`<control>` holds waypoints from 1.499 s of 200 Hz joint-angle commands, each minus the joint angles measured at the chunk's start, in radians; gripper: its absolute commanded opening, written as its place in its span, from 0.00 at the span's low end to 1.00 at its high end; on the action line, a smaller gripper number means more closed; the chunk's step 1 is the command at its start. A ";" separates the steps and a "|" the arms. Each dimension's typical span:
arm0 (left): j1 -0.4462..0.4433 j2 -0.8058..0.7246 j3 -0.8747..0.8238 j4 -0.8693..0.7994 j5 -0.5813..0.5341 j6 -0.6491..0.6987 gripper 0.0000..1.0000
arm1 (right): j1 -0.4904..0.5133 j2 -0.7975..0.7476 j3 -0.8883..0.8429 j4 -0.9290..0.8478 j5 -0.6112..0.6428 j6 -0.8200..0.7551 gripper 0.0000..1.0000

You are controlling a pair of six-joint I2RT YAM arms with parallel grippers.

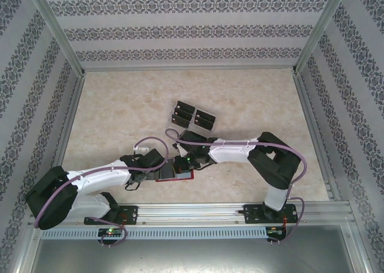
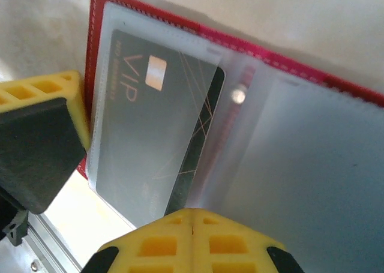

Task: Put the credit cards into the card holder

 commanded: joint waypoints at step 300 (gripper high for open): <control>0.011 -0.112 0.086 -0.045 -0.030 0.076 1.00 | -0.007 -0.203 -0.053 -0.208 0.220 -0.007 0.46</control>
